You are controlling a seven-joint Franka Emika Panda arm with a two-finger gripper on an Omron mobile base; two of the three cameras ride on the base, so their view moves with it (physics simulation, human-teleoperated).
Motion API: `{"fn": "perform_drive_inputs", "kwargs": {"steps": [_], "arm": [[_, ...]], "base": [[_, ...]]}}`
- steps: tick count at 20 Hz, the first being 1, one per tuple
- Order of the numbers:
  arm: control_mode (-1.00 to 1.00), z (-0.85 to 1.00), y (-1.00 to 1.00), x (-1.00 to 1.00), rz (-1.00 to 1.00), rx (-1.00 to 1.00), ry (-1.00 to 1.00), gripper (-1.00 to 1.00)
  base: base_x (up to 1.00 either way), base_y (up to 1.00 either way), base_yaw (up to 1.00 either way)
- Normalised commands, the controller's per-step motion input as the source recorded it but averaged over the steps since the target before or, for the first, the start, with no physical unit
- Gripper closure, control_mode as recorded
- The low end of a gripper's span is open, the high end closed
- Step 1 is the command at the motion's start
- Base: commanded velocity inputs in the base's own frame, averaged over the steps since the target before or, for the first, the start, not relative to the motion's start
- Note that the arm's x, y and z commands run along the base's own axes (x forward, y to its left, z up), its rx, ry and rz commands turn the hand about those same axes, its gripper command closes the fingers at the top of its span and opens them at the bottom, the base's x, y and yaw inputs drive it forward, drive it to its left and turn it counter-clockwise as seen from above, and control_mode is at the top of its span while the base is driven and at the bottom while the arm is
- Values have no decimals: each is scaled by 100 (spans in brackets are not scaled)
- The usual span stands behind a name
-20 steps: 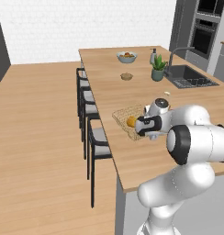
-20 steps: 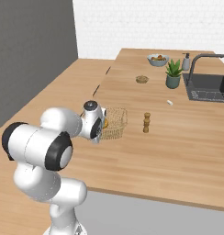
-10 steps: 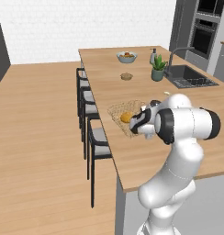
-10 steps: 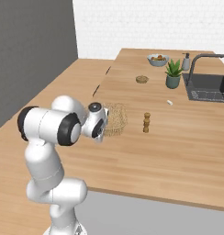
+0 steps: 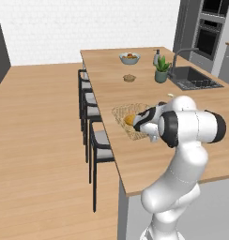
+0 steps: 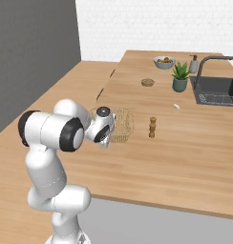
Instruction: Open the cabinet, pick up the bread from the cabinet and place it in the basket. Then move the basket to the dining counter.
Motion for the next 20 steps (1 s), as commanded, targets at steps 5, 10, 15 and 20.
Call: {"fn": "perform_drive_inputs", "kwargs": {"steps": [5,10,15,20], "arm": [[-100,59,8,-5,0,0,0,-100],[-100,85,0,-21,0,0,0,-100],[-100,62,0,-91,-7,4,0,-100],[-100,74,0,-100,-33,19,0,-100]], "base": [[0,0,0],[0,0,0],[0,0,0],[0,0,0]]}}
